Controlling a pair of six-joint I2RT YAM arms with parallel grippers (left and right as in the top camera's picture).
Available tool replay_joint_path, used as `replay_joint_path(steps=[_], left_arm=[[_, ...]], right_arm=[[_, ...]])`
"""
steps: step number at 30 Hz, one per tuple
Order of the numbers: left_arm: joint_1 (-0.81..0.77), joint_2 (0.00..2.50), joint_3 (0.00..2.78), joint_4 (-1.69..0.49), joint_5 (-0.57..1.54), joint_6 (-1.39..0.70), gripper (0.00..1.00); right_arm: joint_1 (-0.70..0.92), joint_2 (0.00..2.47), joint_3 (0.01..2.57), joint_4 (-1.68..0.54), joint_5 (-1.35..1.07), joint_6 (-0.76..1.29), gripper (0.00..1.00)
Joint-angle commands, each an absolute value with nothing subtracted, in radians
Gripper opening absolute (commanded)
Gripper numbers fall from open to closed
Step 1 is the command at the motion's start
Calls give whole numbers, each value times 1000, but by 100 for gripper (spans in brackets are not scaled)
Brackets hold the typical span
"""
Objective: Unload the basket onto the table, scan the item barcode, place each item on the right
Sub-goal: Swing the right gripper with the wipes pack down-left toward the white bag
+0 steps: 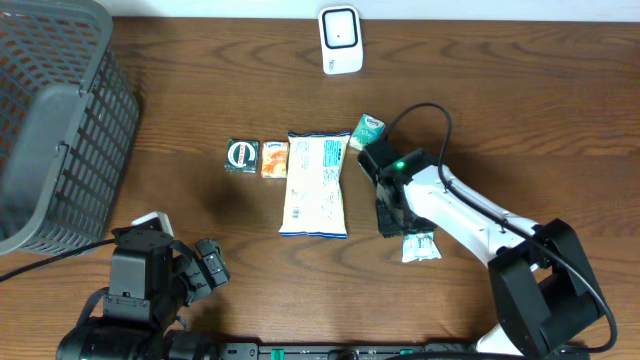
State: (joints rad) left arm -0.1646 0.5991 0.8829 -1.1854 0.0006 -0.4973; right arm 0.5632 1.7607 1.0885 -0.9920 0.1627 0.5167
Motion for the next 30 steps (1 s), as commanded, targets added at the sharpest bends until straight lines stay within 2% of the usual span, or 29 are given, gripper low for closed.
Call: replay_joint_path(steps=[1,6,8,12,14,20,30], left_arm=[[-162,595,881,-1188,-9,-495,98],[-162,595,881,-1188,-9,-495,98],[-162,595,881,-1188,-9,-495,98],[-162,595,881,-1188,-9,-495,98],[-162,595,881,-1188,-9,-495,98],[-162,595,881,-1188,-9,-495,98],[-162,595,881,-1188,-9,-495,98]], right_arm=[[569,1770,1048,-968,189,538,49],[570,1770,971,-893,188,538,48],[570,1770,955,-874,176,538,44],[569,1770,955,-867,164,538,8],[568,1770,960,-870,162,537,1],[568,1769,1062,-952,133,505,1],[517,1769,1265,-1007,-224,280,1]])
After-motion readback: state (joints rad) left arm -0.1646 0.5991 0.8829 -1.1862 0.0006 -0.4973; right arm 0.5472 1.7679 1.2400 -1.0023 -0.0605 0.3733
